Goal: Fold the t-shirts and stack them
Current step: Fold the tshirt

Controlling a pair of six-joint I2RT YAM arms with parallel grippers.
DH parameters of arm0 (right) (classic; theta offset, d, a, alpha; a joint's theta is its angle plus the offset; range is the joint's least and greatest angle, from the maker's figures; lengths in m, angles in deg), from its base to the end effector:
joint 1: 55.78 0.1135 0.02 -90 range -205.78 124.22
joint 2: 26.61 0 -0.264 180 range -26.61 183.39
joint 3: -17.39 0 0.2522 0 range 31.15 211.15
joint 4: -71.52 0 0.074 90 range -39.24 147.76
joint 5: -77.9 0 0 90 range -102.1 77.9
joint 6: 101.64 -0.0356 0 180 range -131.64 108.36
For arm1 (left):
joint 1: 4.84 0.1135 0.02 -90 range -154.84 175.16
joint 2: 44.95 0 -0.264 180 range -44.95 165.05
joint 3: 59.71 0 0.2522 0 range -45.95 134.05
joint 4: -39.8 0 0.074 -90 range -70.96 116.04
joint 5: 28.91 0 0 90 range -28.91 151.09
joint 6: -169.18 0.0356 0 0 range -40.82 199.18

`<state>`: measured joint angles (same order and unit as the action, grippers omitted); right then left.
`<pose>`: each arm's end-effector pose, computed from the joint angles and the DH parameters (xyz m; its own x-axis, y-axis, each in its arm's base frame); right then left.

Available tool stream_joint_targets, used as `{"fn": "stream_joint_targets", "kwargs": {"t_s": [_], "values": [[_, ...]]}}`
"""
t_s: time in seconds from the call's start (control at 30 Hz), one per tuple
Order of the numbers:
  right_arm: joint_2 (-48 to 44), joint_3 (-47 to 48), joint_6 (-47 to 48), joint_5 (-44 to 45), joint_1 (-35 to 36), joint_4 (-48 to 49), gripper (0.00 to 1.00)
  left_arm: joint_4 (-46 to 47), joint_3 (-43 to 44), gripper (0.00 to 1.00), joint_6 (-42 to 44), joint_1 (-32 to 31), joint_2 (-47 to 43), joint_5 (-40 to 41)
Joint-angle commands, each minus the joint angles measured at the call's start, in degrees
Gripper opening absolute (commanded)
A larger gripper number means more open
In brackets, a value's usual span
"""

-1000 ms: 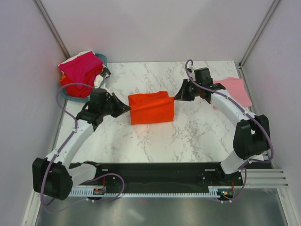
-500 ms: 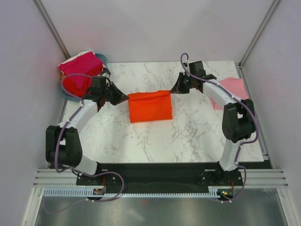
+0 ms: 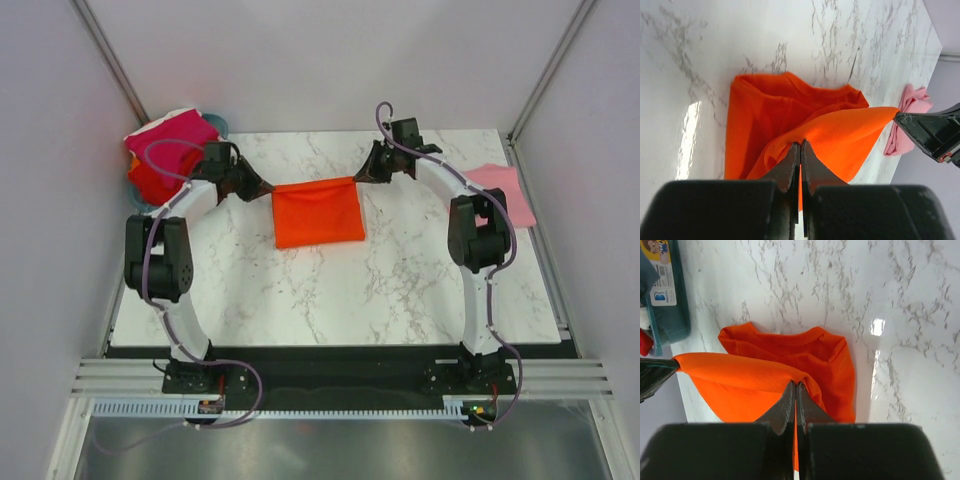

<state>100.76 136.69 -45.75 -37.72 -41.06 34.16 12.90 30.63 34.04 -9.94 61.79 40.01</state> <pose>0.4839 0.1431 0.2123 -0.8635 0.2959 -0.4083 -0.0463 0.7597 0.6486 0.4132 -0.0497 0.2216 -0.7254 -0.5993 -0.3385 -0.2418 0.6824 -0.6899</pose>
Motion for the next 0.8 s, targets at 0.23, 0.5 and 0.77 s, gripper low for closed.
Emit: {"fn": "stream_joint_targets", "kwargs": {"t_s": [0.23, 0.5, 0.77], "values": [[16.1, 15.9, -4.7, -2.3, -1.2, 5.2, 0.21, -1.0, 19.3, 0.04, -0.7, 1.3, 18.1, -1.3], [9.8, 5.6, -1.5, 0.2, -1.2, 12.8, 0.83, -2.5, 19.5, 0.64, 2.7, 1.3, 17.5, 2.3], [7.6, -0.5, -0.5, -0.6, -1.2, 14.9, 0.67, -2.4, 13.6, 0.64, 6.0, 0.9, 12.5, 5.7]]}}
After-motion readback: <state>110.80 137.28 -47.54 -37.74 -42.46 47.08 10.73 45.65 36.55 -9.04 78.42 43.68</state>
